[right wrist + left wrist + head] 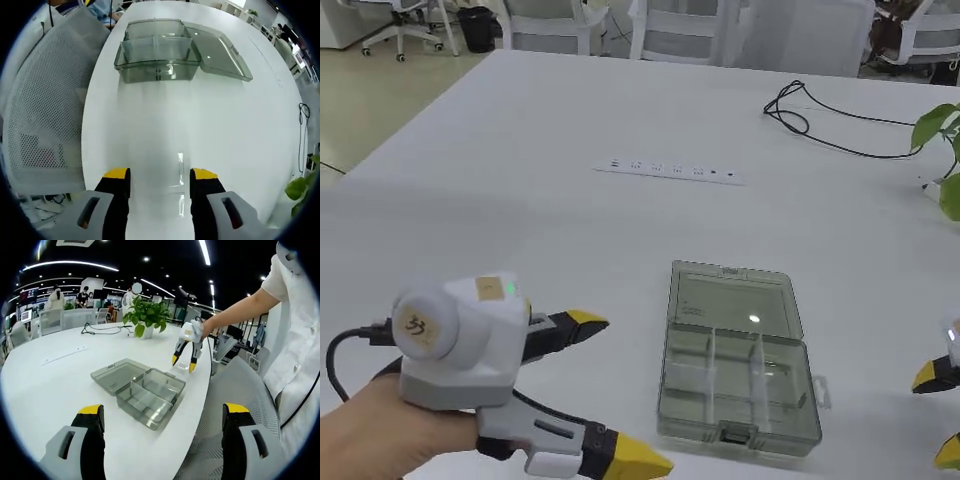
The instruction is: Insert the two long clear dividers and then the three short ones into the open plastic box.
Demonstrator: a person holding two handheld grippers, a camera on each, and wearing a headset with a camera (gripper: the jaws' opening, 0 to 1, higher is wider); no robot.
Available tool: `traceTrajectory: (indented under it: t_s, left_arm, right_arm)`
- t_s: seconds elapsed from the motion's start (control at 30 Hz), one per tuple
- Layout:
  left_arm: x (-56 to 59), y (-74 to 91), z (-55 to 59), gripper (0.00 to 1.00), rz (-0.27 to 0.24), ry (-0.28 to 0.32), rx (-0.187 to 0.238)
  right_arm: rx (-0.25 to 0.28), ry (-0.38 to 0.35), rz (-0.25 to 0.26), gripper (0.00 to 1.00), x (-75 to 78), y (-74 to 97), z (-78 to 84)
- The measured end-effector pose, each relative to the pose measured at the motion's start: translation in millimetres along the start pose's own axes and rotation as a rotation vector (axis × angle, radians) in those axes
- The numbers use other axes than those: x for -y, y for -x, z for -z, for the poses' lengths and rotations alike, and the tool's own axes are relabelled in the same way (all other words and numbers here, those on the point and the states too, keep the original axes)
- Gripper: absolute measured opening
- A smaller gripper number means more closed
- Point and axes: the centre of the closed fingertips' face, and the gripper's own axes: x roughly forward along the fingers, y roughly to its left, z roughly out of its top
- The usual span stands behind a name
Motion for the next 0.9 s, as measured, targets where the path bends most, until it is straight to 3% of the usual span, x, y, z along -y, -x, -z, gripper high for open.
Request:
traceTrajectory:
  t_s: [0.33, 0.9]
  left_arm:
    - [-1.4, 0.4, -0.5, 1.00, 0.000, 0.003, 0.002]
    - [-1.7, 2.4, -0.1, 1.00, -0.002, 0.002, 0.004]
  right_arm:
    - [-0.050, 0.079, 0.012, 0.45, 2.7, -7.3, 6.6]
    - [-0.058, 0.074, 0.019, 0.33, 2.8, -6.7, 8.0]
